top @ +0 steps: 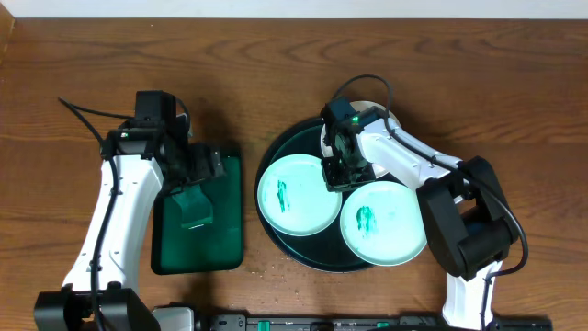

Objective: Clean dirty plates on tray and stack at the side
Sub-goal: 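Lower the left gripper and grasp the green sponge in the water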

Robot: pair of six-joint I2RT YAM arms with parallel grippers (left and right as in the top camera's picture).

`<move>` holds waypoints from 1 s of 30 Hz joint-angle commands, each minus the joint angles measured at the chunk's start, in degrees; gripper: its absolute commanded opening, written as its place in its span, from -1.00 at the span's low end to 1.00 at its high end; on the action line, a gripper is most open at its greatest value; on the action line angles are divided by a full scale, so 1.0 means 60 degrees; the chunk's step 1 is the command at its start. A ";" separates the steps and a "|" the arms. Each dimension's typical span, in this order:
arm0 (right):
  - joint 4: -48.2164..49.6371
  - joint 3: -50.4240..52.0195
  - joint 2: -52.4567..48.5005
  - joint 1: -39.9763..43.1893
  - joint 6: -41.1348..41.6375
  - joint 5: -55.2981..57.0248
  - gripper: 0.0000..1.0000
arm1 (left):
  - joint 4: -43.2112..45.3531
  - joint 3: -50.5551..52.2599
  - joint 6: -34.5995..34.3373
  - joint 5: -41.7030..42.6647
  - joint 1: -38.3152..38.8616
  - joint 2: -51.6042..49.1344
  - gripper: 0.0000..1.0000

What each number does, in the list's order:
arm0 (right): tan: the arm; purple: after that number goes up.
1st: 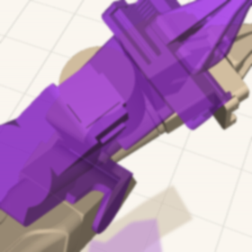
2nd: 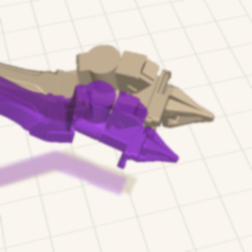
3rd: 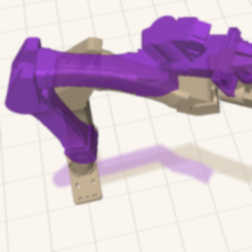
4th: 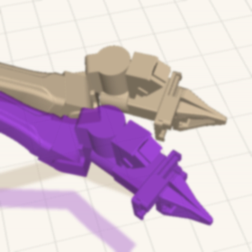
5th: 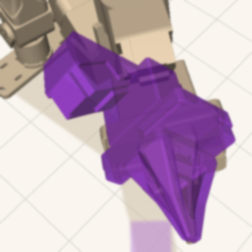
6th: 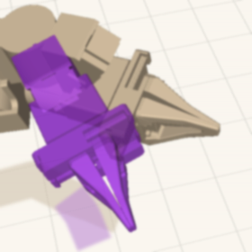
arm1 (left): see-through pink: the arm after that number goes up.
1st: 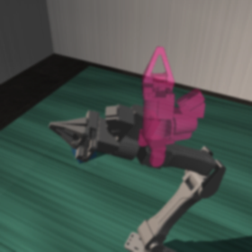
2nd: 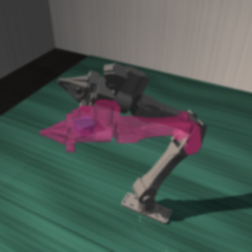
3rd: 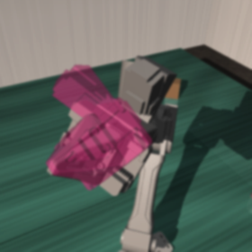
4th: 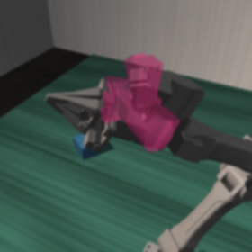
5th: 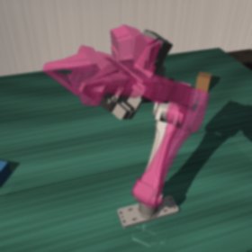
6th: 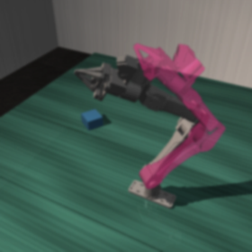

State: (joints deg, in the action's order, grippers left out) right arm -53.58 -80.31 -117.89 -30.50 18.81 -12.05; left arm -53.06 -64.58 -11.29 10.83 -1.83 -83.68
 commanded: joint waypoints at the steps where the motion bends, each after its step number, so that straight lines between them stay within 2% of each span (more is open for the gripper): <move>1: 0.0131 0.0022 -0.0164 -0.0168 -0.0219 -0.0251 -0.98 | 0.0153 -0.0208 -0.0073 0.0084 -0.0033 0.0051 1.00; 3: 0.0127 0.0022 -0.0164 -0.0168 -0.0291 -0.0248 -0.98 | 0.0208 -0.0208 -0.0066 0.0076 -0.0033 0.0051 0.99; 5: 0.0120 0.0022 -0.0164 -0.0168 -0.0291 -0.0251 -0.98 | 0.0204 -0.0208 -0.0069 -0.0178 -0.0044 0.0033 0.37; 6: 0.0120 0.0022 -0.0164 -0.0175 -0.0291 -0.0251 -0.98 | 0.0189 -0.0197 -0.0073 -0.0492 -0.0044 0.0015 0.26; 11: 0.0117 0.0022 -0.0164 -0.0182 -0.0291 -0.0251 -0.98 | 0.0015 0.0047 -0.0080 -0.1494 -0.0051 -0.0204 0.26; 17: 0.0120 0.0022 -0.0164 -0.0182 -0.0470 -0.0251 -0.97 | -0.0084 0.0229 -0.0499 -0.1727 -0.0069 -0.0885 0.04; 20: 0.0113 0.0022 -0.0164 -0.0182 -0.0484 -0.0251 -0.97 | -0.0146 0.0237 -0.0754 -0.2171 -0.0069 -0.1450 0.04; 22: 0.0109 0.0022 -0.0164 -0.0186 -0.0539 -0.0251 -0.97 | -0.0113 0.0237 -0.0750 -0.2171 -0.0069 -0.1818 0.17; 24: 0.0106 0.0022 -0.0164 -0.0182 -0.0539 -0.0251 -0.98 | -0.0062 0.0237 -0.0750 -0.2171 -0.0069 -0.2153 0.18; 29: 0.0109 0.0022 -0.0164 -0.0182 -0.0543 -0.0251 -0.97 | 0.0142 0.0237 -0.0747 -0.2171 -0.0069 -0.2769 0.16; 30: 0.0106 0.0022 -0.0164 -0.0182 -0.0539 -0.0255 -0.98 | 0.0171 0.0237 -0.0747 -0.2171 -0.0069 -0.2852 0.09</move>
State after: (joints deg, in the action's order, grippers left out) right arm -53.52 -80.31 -117.89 -30.50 16.91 -12.05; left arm -52.16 -64.07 -15.33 -0.86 -1.89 -99.57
